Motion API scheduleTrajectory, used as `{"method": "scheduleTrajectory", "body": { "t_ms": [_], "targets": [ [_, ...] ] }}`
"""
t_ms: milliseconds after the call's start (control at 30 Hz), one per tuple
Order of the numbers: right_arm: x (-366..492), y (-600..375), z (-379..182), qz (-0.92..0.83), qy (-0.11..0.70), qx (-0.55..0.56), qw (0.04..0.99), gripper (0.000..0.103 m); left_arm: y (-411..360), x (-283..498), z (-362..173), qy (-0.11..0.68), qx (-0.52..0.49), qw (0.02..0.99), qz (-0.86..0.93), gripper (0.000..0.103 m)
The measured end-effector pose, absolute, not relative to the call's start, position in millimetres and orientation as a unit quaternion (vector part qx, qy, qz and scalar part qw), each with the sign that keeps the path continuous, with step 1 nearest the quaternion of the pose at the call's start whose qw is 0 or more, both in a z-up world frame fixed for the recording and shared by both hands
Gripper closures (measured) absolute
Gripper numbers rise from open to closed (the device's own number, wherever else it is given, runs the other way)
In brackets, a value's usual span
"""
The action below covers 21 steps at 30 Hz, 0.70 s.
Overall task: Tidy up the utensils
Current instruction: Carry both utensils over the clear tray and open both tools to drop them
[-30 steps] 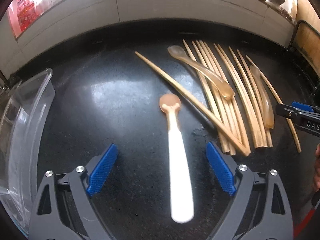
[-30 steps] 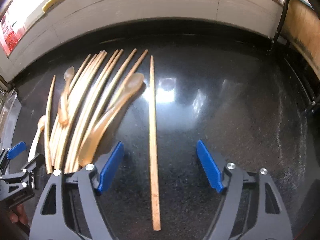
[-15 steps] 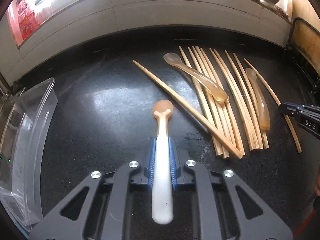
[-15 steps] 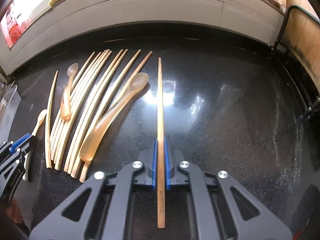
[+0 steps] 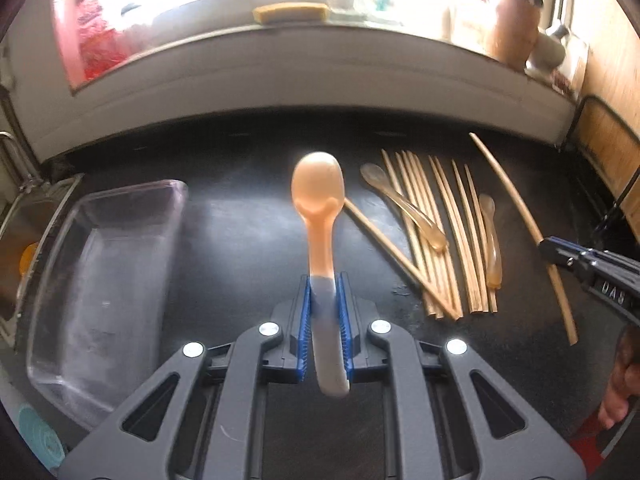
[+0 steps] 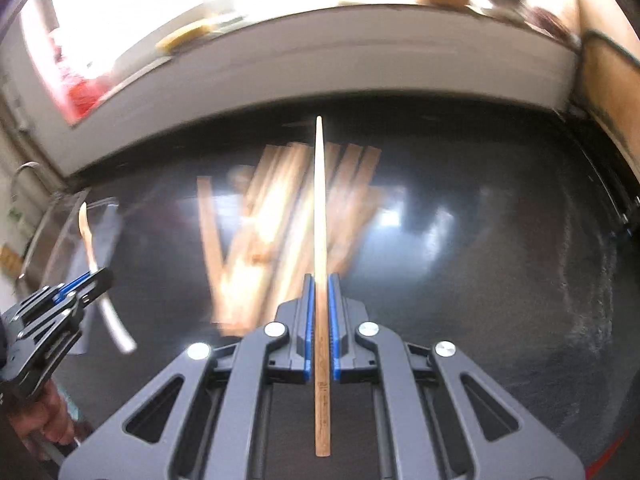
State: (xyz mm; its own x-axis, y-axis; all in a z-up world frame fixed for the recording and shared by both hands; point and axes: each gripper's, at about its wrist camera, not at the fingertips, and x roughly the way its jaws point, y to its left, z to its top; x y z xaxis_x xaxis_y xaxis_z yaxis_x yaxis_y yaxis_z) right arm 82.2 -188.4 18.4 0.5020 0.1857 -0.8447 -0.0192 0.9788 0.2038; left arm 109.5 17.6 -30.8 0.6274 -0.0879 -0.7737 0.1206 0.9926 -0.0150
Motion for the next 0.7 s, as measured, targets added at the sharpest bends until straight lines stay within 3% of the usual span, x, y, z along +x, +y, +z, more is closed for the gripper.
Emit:
{"method": "scheduleTrajectory", "body": {
  "t_ms": [400, 700],
  "targets": [
    [95, 0, 59, 0.247, 0.505, 0.050, 0.825, 0.096, 170, 93, -4, 0.436, -0.033, 0.898, 0.050, 0.091],
    [135, 103, 48, 0.303, 0.562, 0.061, 0.767, 0.096, 245, 98, -8, 0.454, -0.074, 0.884, 0.087, 0.091]
  ]
}}
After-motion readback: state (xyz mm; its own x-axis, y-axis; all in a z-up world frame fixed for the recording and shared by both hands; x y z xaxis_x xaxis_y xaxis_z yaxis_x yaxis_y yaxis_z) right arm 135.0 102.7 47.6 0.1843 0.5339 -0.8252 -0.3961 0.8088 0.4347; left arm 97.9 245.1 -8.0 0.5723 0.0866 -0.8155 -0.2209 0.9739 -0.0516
